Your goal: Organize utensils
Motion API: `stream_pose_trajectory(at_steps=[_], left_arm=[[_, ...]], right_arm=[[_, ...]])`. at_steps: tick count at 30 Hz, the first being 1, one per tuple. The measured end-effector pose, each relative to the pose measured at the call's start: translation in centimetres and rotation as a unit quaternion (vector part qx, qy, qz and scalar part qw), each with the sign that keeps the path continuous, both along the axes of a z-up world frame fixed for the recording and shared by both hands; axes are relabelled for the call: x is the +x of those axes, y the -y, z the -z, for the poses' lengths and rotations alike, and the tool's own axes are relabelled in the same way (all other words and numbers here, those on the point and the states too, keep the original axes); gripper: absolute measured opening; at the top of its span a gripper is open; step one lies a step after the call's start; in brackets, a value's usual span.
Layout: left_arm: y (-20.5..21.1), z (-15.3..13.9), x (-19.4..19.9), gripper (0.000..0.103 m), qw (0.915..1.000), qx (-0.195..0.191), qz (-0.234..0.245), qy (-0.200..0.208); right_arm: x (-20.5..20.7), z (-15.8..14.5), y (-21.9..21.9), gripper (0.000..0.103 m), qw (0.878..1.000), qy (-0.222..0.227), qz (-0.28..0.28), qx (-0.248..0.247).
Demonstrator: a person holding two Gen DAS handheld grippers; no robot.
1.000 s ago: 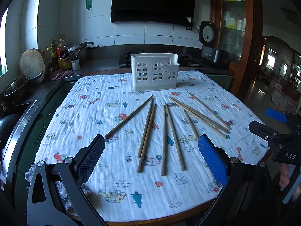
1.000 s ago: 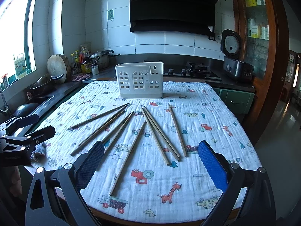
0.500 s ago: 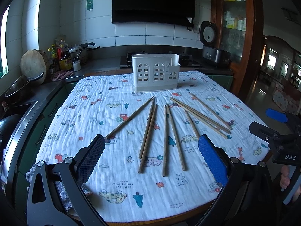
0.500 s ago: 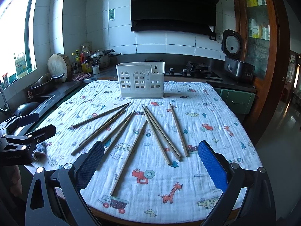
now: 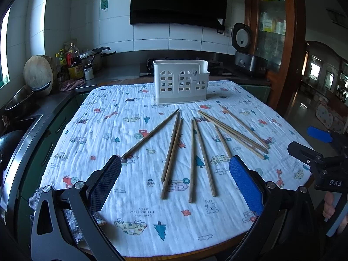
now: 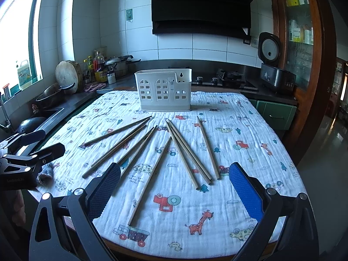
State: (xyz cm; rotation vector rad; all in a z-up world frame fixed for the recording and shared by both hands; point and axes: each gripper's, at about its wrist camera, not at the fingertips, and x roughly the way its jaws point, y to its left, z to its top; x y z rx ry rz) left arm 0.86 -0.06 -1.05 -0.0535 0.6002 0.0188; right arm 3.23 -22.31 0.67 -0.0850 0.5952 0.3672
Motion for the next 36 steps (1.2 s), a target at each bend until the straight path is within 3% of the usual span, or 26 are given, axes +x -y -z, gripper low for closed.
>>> stream_pose_trajectory(at_steps=[36], left_arm=[[-1.1, 1.4, 1.6, 0.098, 0.9997, -0.012, -0.006, -0.021]], right_arm=[[1.4, 1.4, 0.0, 0.097, 1.0, -0.013, -0.004, 0.0]])
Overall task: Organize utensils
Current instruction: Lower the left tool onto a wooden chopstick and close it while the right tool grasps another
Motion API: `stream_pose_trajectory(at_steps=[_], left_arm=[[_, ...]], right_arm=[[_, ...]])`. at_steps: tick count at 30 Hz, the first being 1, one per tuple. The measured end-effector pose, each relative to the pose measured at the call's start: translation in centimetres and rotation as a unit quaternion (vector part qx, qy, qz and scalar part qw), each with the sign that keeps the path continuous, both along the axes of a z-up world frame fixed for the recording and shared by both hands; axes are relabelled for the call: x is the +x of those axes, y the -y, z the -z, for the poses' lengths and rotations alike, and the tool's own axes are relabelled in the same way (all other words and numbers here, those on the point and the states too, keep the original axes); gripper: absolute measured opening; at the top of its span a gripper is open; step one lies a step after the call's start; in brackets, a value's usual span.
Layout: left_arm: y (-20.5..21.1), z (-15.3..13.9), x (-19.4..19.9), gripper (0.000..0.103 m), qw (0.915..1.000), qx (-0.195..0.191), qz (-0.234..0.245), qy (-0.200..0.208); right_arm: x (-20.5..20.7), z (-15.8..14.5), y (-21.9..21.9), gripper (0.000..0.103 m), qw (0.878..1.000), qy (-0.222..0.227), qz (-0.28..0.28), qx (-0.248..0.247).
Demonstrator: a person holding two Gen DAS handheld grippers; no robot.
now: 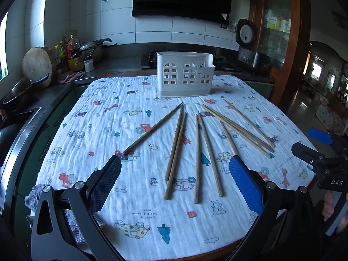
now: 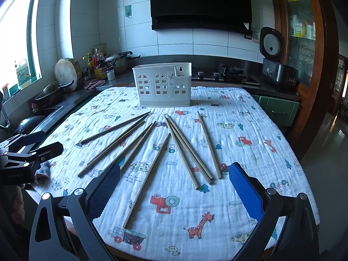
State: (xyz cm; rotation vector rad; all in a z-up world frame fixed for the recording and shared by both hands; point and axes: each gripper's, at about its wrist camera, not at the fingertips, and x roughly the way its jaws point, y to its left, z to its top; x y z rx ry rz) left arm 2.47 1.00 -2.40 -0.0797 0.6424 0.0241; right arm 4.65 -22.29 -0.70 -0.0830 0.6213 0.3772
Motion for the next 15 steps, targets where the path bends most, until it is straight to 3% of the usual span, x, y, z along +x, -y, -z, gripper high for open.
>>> stream_pose_trajectory(at_steps=[15], left_arm=[[-3.9, 0.9, 2.1, 0.097, 0.9993, 0.018, -0.027, -0.018]], right_arm=[[2.7, 1.8, 2.2, 0.097, 1.0, -0.019, -0.005, -0.008]])
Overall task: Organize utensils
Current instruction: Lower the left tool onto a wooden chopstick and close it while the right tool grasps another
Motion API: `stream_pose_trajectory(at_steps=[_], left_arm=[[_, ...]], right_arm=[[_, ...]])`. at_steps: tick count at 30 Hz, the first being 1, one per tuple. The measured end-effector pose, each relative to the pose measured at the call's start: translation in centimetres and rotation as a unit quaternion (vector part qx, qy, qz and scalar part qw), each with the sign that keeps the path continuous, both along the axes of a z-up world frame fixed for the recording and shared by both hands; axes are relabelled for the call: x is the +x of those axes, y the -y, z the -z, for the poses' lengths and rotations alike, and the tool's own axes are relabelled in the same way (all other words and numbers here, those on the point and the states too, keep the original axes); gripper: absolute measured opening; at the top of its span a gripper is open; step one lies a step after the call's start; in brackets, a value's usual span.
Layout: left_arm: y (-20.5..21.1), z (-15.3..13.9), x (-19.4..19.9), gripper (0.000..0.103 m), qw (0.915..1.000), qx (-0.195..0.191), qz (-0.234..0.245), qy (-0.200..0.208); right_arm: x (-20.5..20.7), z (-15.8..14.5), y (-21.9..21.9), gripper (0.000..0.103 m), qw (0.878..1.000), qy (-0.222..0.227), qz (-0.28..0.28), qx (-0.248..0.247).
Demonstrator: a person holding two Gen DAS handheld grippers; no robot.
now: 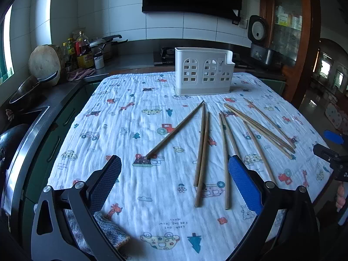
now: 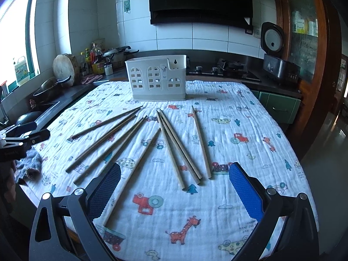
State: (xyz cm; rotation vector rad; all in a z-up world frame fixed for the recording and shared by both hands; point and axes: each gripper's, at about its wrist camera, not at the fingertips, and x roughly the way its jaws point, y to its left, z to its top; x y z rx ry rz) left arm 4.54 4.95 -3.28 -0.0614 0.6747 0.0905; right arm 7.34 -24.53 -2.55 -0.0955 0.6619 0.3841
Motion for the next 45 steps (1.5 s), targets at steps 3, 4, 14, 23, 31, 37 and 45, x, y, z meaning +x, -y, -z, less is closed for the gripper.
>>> stream_pose_trajectory(at_steps=[3, 4, 14, 23, 31, 37, 45], left_arm=[[-0.9, 0.0, 0.9, 0.09, 0.9999, 0.007, -0.006, -0.009], [-1.2, 0.2, 1.2, 0.088, 0.9999, 0.01, -0.007, -0.013], [-2.9, 2.5, 4.5, 0.058, 0.998, 0.015, 0.028, -0.054], [-3.4, 4.5, 6.8, 0.036, 0.9949, 0.007, 0.06, -0.081], [-3.6, 5.5, 9.4, 0.026, 0.9917, 0.017, 0.067, -0.108], [-3.2, 6.3, 11.1, 0.019, 0.989, 0.028, 0.079, -0.122], [-3.2, 6.9, 12.1, 0.014, 0.9869, 0.02, 0.092, -0.131]], right_arm=[[0.9, 0.6, 0.6, 0.096, 1.0, -0.005, 0.001, -0.01], [1.2, 0.8, 0.8, 0.096, 1.0, -0.007, -0.001, -0.009], [5.5, 2.3, 1.6, 0.078, 0.999, -0.036, 0.001, -0.019], [8.7, 4.1, 1.0, 0.046, 0.997, -0.072, -0.004, -0.028], [10.2, 5.1, 0.7, 0.027, 0.995, -0.099, -0.007, -0.03], [10.8, 5.6, 0.7, 0.022, 0.994, -0.108, -0.007, -0.029], [11.3, 6.0, 0.6, 0.017, 0.993, -0.114, -0.008, -0.033]])
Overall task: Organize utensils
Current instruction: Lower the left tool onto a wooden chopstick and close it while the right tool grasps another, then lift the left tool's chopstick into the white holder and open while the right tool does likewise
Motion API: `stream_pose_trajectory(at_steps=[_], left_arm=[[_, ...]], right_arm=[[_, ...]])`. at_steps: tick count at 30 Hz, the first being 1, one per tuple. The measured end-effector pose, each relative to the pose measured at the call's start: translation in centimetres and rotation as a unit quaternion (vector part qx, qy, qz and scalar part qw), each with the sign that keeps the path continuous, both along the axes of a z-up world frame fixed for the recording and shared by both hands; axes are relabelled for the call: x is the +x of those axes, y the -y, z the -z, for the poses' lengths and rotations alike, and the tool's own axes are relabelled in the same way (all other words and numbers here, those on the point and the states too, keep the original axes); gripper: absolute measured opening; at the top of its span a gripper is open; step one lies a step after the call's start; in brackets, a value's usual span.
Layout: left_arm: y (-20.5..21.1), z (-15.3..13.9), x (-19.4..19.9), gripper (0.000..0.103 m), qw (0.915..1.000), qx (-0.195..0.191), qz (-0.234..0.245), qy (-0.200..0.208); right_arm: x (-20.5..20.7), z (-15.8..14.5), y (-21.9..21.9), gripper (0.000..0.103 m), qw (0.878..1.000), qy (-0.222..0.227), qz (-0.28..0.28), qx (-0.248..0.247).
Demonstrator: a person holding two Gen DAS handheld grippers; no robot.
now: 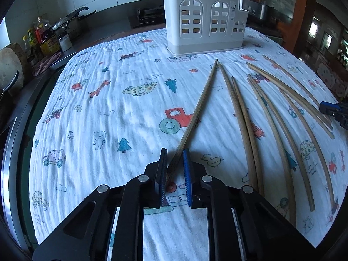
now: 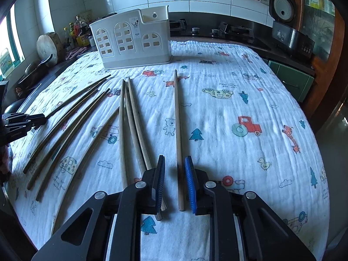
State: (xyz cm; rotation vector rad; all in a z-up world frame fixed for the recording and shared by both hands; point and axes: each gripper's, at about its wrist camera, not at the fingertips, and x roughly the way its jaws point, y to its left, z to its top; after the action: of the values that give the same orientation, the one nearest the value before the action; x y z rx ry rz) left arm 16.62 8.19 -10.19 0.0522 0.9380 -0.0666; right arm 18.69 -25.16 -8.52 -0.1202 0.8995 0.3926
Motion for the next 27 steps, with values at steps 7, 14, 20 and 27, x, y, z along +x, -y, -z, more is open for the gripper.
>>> stream_pose_trajectory(at_steps=[7, 14, 20, 27], left_arm=[[0.4, 0.1, 0.0, 0.013, 1.0, 0.003, 0.008, 0.002], [0.3, 0.2, 0.0, 0.013, 0.9999, -0.001, 0.01, -0.002], [0.3, 0.1, 0.1, 0.012, 0.9999, -0.001, 0.013, -0.003], [0.5, -1.3, -0.7, 0.006, 0.9999, -0.011, 0.009, 0.004]], right_arm=[[0.4, 0.3, -0.1, 0.011, 1.0, -0.005, -0.002, -0.005], [0.2, 0.5, -0.3, 0.01, 1.0, 0.0, -0.003, -0.019], [0.0, 0.5, -0.6, 0.007, 1.0, 0.008, 0.0, -0.03], [-0.6, -0.7, -0.1, 0.007, 0.999, 0.024, 0.007, -0.026]])
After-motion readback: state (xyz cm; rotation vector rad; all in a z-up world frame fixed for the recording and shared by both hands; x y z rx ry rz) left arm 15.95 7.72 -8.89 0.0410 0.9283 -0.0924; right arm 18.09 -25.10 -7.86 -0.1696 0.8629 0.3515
